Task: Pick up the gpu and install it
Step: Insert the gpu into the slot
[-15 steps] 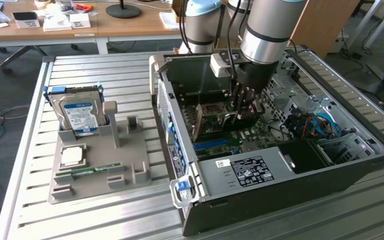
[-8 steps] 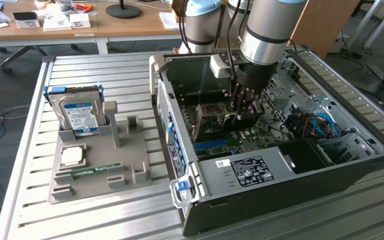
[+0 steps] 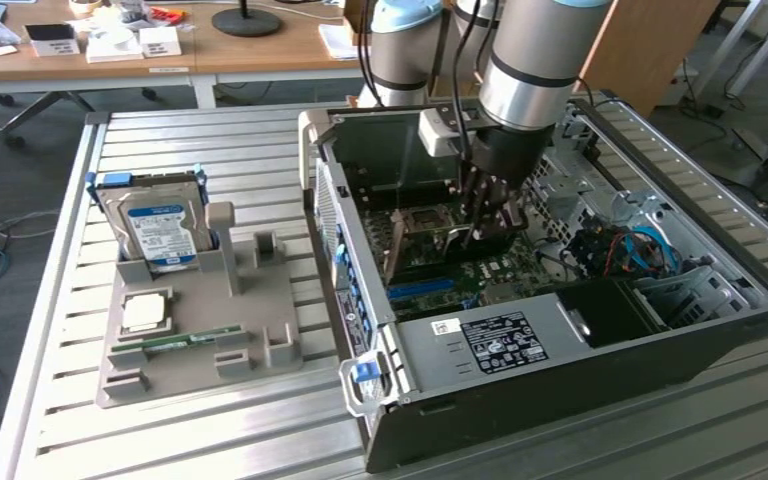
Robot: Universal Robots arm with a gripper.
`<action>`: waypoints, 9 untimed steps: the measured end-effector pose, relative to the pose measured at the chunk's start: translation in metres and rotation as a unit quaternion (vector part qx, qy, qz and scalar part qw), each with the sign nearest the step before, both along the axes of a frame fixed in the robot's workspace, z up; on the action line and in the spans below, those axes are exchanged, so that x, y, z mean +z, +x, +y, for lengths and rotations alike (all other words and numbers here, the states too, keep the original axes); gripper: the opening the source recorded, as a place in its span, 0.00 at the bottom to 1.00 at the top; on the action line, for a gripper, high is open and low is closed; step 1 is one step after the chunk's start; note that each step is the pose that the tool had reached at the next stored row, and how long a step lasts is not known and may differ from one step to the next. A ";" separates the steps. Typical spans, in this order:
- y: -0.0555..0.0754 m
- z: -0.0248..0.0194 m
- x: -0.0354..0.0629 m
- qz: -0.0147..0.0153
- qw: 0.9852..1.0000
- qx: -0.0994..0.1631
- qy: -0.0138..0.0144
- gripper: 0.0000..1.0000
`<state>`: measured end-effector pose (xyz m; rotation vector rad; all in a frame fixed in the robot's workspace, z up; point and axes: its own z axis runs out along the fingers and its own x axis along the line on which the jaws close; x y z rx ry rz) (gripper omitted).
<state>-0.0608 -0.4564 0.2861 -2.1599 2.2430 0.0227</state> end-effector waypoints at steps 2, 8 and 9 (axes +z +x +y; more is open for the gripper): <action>0.000 0.0000 0.0001 0.000 1.000 0.000 0.000 0.27; 0.000 0.0000 0.0001 0.000 1.000 0.000 0.000 0.27; -0.001 0.0000 0.0001 0.000 1.000 0.000 0.000 0.27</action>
